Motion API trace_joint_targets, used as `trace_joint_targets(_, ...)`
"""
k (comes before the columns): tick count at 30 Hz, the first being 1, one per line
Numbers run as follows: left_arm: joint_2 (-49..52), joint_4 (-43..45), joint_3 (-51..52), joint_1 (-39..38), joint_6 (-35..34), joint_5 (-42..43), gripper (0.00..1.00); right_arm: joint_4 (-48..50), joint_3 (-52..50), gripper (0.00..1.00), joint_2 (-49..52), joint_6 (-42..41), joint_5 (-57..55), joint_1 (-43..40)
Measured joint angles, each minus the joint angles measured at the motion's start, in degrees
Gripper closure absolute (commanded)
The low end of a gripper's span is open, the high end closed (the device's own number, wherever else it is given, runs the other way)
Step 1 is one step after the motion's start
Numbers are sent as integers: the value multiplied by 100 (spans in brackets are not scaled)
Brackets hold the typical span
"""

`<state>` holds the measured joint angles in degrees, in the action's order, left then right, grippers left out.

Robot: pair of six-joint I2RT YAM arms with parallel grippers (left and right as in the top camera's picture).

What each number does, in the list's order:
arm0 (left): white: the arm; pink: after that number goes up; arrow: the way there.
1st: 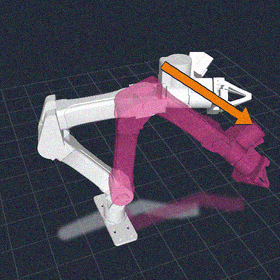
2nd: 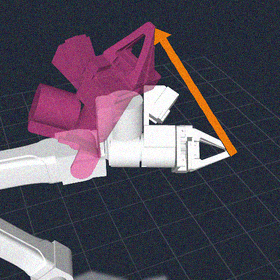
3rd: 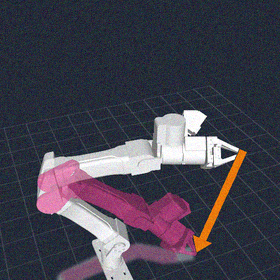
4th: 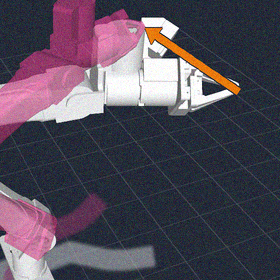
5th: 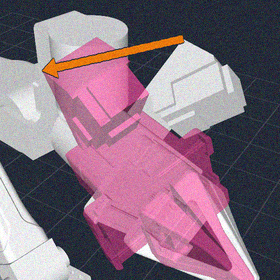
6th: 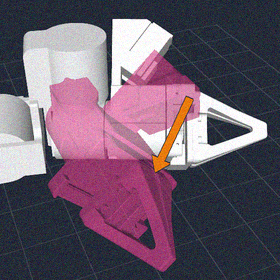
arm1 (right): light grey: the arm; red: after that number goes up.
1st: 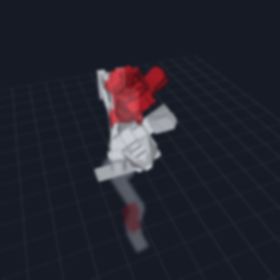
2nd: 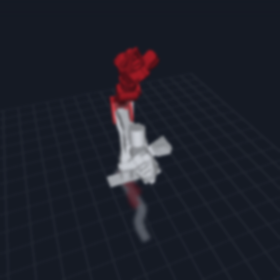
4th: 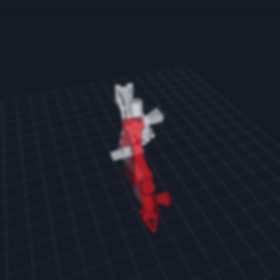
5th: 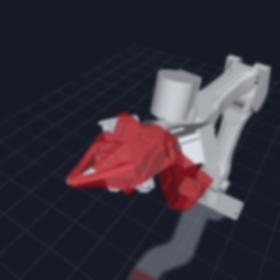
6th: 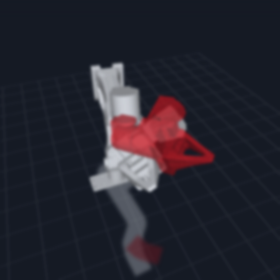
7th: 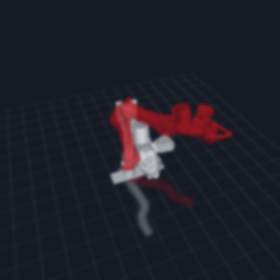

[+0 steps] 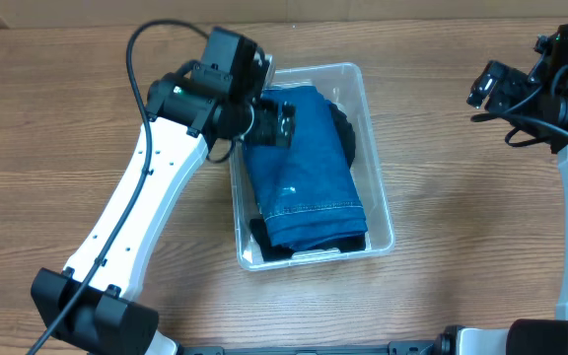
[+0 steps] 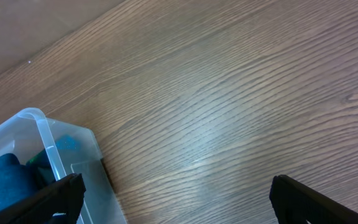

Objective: Pack container
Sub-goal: 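Carry the blue jeans over the bin and lay them inside, then press and smooth the jeans down in the bin with the left gripper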

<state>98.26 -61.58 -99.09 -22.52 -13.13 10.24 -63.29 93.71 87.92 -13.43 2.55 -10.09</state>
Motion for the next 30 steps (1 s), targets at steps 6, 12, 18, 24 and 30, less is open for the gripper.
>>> trace_joint_targets(6, -35, 463, -275, -415, 892, -402, 96, 0, 0, 0, 0, -4, 0, 0)
trace_joint_targets(12, -13, 262, -280, -752, 1064, -483, 96, 0, 0, 0, 0, -2, 0, 0)
trace_joint_targets(18, 1204, -844, -426, -953, 861, -229, 96, -7, 0, 0, 0, -2, 0, -2)
trace_joint_targets(24, 2481, -2081, -879, -999, 601, 72, 96, -11, 0, 0, 0, -2, 0, 0)
trace_joint_targets(30, 2496, -2048, -914, -997, 603, 63, 96, -17, 0, 0, 0, -2, 2, 0)
